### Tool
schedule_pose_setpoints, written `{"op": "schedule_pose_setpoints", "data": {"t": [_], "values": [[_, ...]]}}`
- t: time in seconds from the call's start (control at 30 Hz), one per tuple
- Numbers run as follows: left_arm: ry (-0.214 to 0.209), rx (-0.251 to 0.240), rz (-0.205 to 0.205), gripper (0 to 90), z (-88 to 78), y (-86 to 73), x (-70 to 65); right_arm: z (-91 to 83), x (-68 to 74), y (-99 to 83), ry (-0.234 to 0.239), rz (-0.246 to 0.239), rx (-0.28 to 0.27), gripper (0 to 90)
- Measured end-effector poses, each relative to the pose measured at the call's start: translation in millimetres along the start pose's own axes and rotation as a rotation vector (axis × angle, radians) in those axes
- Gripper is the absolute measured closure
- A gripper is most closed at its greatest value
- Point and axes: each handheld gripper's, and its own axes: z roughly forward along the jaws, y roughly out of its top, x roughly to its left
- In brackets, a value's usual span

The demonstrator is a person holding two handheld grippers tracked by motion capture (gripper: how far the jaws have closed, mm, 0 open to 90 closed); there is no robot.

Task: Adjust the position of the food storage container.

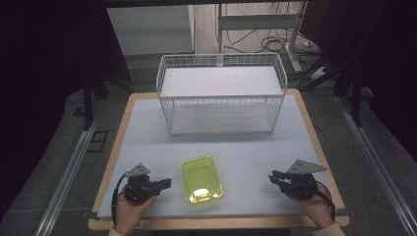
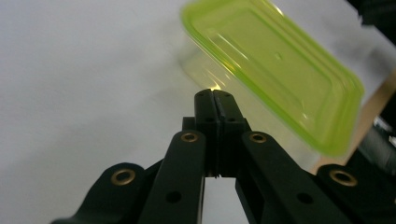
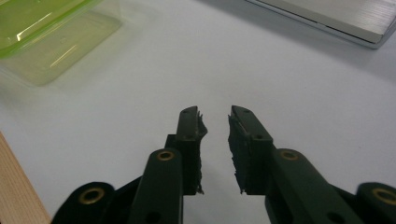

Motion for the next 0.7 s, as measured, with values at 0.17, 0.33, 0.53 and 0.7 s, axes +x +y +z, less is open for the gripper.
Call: {"op": "schedule_pose_setpoints", "data": {"t": [0.17, 0.33, 0.53, 0.7], "values": [[-0.039, 0.046, 0.028, 89.9, 0.4, -7.0, -11.0, 1.3, -1.1, -1.2, -0.002, 0.02, -0.001, 64.3], [-0.069, 0.11, 0.083, 89.9, 7.7, -17.9, -30.2, 1.8, -2.7, -1.3, -0.002, 0.045, -0.005, 57.0], [-0.086, 0.148, 0.123, 90.0, 18.8, -17.6, -41.6, 1.8, -2.7, -1.0, -0.005, 0.053, -0.007, 52.8], [-0.102, 0.154, 0.127, 90.0, 23.0, -17.4, -45.8, 1.8, -3.2, -1.1, -0.009, 0.059, -0.008, 50.2]]}}
